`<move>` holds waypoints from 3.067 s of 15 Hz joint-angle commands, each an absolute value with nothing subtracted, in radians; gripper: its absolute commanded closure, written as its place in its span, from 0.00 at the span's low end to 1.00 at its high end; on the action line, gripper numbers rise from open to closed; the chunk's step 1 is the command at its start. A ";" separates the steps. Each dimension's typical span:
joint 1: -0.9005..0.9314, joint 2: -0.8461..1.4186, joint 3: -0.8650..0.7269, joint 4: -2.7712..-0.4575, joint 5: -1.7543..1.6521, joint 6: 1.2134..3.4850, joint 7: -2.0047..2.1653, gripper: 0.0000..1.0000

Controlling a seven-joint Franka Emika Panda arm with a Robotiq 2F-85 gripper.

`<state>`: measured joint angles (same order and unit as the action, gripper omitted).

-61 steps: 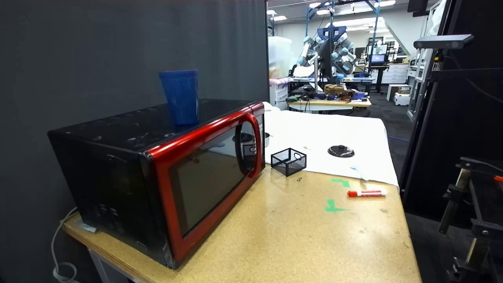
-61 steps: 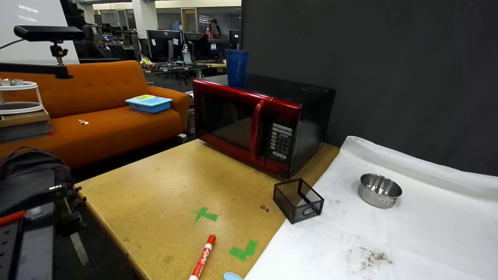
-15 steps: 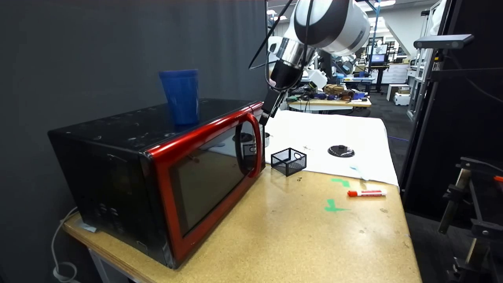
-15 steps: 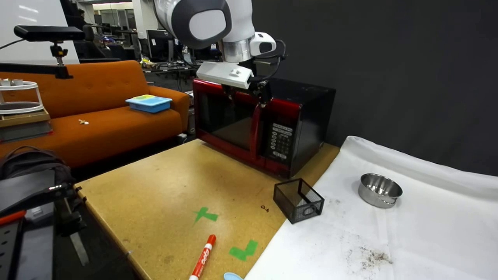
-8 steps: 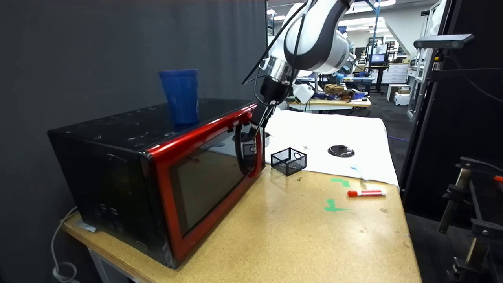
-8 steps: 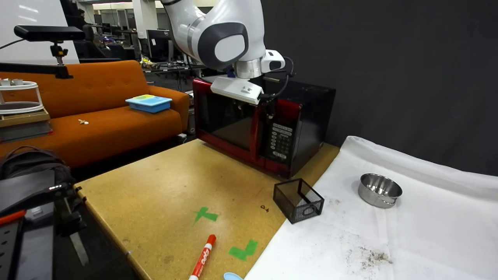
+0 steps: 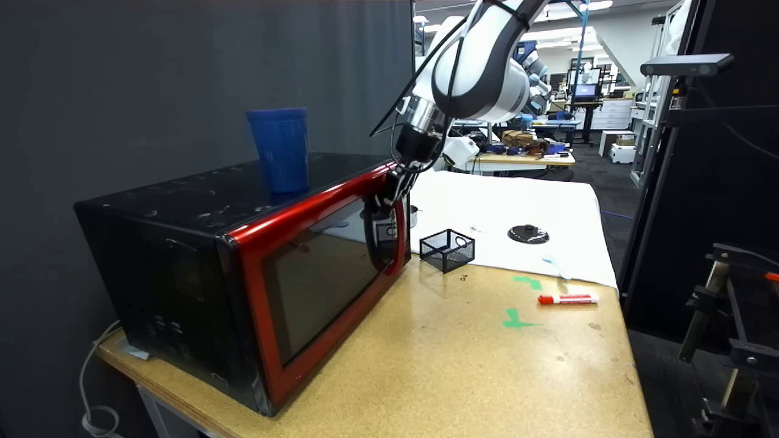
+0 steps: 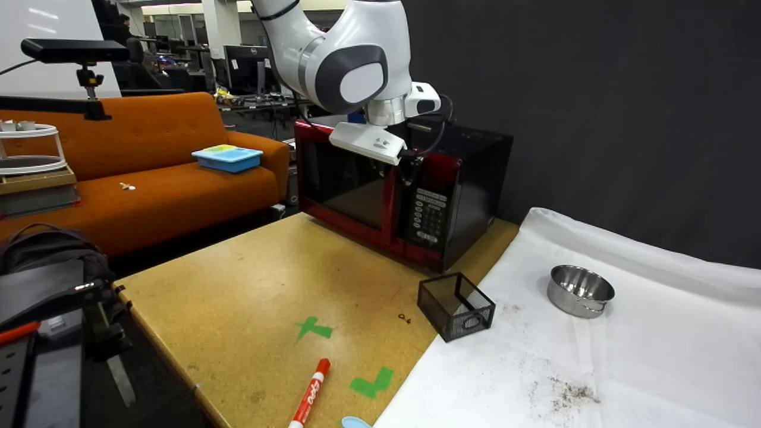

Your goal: Open the microwave door

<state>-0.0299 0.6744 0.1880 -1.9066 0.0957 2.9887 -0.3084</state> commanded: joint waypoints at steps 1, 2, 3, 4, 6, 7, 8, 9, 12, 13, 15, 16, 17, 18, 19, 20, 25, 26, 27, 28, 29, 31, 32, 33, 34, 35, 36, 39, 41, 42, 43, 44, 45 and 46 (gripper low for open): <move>-0.047 0.662 0.204 -1.926 0.064 3.008 -0.266 0.84; -0.043 0.656 0.200 -1.936 0.062 3.013 -0.255 0.91; -0.042 0.647 0.200 -1.955 0.062 3.024 -0.249 0.97; -0.039 0.639 0.195 -1.973 0.053 3.039 -0.246 0.94; -0.027 0.623 0.181 -2.012 0.051 3.082 -0.224 0.94; -0.028 0.615 0.180 -2.036 0.052 3.109 -0.214 0.94; -0.025 0.610 0.177 -2.056 0.051 3.137 -0.202 0.94; -0.023 0.603 0.173 -2.081 0.052 3.169 -0.188 0.94; -0.011 0.570 0.161 -2.165 0.055 3.237 -0.146 0.94; -0.004 0.548 0.155 -2.205 0.057 3.254 -0.123 0.94; 0.017 0.516 0.137 -2.269 0.058 3.292 -0.081 0.94; 0.029 0.502 0.128 -2.295 0.060 3.304 -0.061 0.49; 0.040 0.488 0.121 -2.316 0.060 3.306 -0.045 0.49; 0.042 0.477 0.118 -2.340 0.058 3.313 -0.036 0.43; 0.048 0.466 0.113 -2.359 0.057 3.312 -0.030 0.36; 0.050 0.456 0.109 -2.379 0.057 3.316 -0.026 0.28; 0.058 0.420 0.091 -2.434 0.053 3.309 -0.024 0.01; 0.061 0.413 0.085 -2.440 0.053 3.308 -0.026 0.00; 0.067 0.407 0.078 -2.443 0.054 3.305 -0.026 0.00; 0.069 0.402 0.075 -2.445 0.053 3.304 -0.027 0.00; 0.070 0.396 0.074 -2.446 0.052 3.300 -0.027 0.00; -0.024 0.370 0.180 -2.449 0.018 3.243 -0.036 0.00; -0.060 0.348 0.225 -2.455 0.024 3.203 -0.069 0.00; -0.129 0.325 0.306 -2.461 0.006 3.163 -0.082 0.00; -0.205 0.294 0.400 -2.467 0.003 3.104 -0.103 0.00; -0.251 0.271 0.471 -2.463 0.029 3.043 -0.132 0.00; -0.316 0.238 0.552 -2.454 0.083 2.959 -0.176 0.00; -0.402 0.104 0.638 -2.423 0.206 2.733 -0.264 0.00; -0.267 0.010 0.468 -2.379 0.257 2.598 -0.308 0.00; -0.233 -0.015 0.412 -2.353 0.236 2.544 -0.300 0.00; -0.186 -0.033 0.348 -2.322 0.192 2.495 -0.278 0.00; -0.152 -0.044 0.300 -2.293 0.164 2.456 -0.264 0.00; -0.119 -0.044 0.262 -2.258 0.136 2.422 -0.250 0.00; -0.091 -0.041 0.232 -2.230 0.121 2.398 -0.251 0.00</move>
<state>-0.1867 -0.0588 0.3312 -2.2989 0.1747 2.4801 -0.2705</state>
